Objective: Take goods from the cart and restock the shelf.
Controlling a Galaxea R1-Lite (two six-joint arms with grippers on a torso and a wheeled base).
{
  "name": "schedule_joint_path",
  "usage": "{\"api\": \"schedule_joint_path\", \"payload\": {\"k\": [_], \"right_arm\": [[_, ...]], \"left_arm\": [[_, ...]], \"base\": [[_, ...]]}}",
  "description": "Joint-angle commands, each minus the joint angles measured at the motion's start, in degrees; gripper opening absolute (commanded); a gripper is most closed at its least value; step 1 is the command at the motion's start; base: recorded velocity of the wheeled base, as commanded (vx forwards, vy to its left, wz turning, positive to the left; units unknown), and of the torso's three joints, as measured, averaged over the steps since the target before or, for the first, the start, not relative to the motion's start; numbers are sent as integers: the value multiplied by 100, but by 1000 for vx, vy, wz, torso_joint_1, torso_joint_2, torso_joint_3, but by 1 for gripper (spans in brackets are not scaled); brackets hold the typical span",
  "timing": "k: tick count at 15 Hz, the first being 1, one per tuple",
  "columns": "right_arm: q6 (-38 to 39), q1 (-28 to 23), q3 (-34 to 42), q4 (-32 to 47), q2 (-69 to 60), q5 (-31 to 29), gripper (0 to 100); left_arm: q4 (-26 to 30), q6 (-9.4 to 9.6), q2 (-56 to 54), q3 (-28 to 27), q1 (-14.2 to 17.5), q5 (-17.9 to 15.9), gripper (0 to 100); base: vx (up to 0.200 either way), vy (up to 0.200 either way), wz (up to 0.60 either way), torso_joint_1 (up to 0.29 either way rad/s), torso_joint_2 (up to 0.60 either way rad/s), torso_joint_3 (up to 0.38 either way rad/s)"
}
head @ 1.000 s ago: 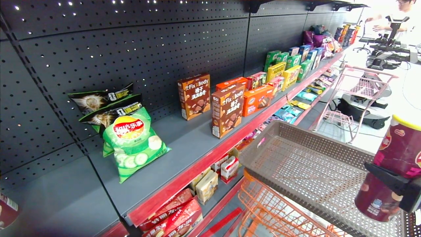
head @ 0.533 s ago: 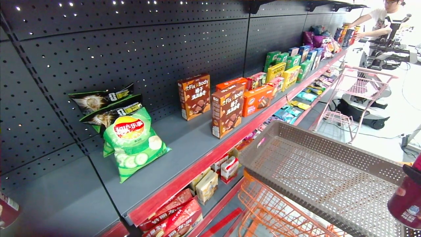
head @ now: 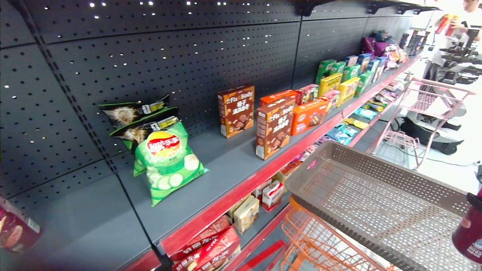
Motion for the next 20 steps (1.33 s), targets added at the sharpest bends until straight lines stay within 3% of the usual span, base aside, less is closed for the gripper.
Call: {"api": "schedule_joint_path", "payload": {"k": [1,15,20], "right_arm": [[0,-30,-57,10,107,11,0],[36,-48,22,10,72,11,0],[413,57,-39,19,-165,2,0]], "left_arm": [[-2,-1,0,0,1,0,100],[-2,-1,0,0,1,0,100],[-2,-1,0,0,1,0,100]], "base": [[0,0,600,7,2,2],[0,0,600,3,3,1],[0,0,0,0,0,0]]}}
